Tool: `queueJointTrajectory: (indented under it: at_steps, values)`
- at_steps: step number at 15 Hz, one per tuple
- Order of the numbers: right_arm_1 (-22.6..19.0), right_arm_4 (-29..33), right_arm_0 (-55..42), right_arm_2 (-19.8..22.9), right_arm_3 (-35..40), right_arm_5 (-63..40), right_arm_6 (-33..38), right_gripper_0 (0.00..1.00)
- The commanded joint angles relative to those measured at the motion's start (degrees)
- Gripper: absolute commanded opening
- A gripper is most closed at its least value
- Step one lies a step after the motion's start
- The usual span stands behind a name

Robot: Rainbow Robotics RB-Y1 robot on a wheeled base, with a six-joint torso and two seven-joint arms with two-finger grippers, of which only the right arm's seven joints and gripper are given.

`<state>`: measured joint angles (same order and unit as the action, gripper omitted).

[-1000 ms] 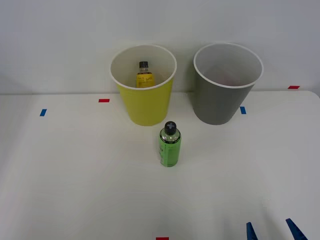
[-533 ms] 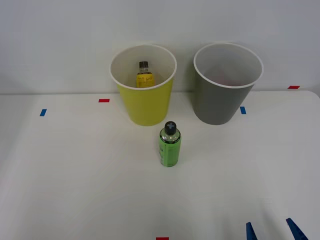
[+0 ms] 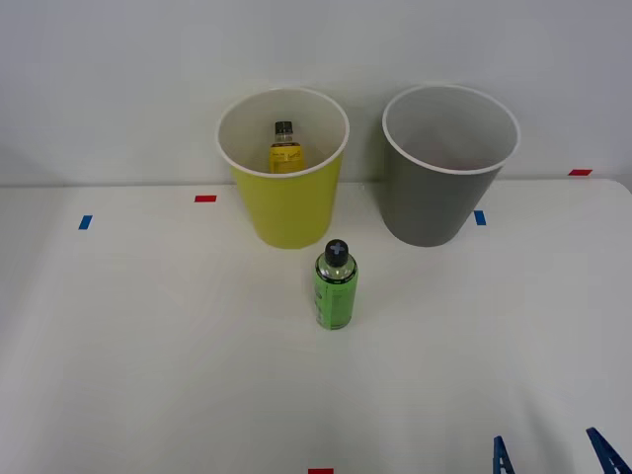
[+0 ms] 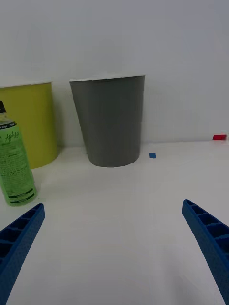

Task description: Put cans in the gray bin, plastic bottles in the light green bin

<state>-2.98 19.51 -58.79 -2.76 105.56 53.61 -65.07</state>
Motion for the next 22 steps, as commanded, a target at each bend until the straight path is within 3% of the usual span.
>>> queueJointTrajectory:
  at_steps: [1,22]
  values:
    - [0.0,-1.9,-0.2,-0.7,0.0,0.0,-2.7,1.00]
    - [0.0,-2.0,-0.3,-0.9,0.0,0.0,-2.9,1.00]
